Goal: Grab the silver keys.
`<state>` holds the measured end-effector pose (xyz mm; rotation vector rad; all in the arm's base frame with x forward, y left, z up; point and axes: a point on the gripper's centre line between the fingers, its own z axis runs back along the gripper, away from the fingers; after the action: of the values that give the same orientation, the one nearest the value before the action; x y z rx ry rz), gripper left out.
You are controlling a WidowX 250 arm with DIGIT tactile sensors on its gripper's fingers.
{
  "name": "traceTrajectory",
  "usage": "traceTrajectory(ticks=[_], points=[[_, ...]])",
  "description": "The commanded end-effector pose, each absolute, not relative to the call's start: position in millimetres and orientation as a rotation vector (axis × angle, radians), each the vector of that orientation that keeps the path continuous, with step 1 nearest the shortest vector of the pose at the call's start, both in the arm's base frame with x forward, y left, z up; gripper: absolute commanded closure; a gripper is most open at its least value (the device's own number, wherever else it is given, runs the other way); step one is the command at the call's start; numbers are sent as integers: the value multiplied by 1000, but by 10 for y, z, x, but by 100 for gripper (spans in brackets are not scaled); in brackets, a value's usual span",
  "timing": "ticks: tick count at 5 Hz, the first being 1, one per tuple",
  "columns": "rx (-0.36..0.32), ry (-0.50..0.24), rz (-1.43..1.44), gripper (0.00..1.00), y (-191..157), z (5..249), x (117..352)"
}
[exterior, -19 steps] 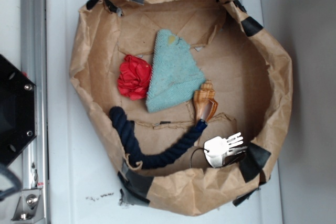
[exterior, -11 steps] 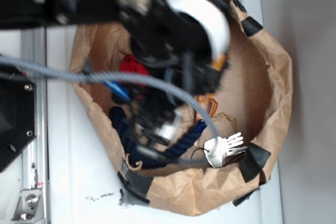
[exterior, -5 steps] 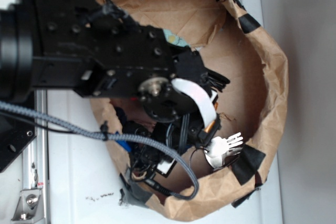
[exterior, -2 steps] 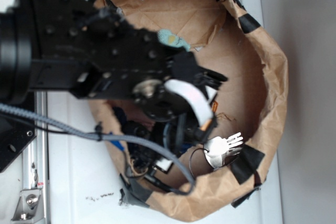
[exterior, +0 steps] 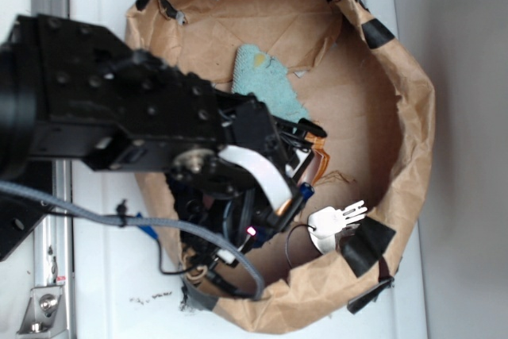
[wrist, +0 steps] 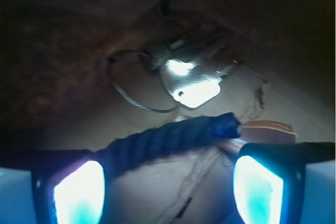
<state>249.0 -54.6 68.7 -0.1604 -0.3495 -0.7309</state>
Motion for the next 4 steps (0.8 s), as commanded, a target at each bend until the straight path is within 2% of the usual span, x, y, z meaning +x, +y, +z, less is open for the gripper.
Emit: traceTrajectory(ticks=[1,3,4], points=[[-147,-417,-804,0,-750,772,2508],[-103,-442,-782,0,-820,638,2701],[-175,-444,-788,0,-861,701,2715]])
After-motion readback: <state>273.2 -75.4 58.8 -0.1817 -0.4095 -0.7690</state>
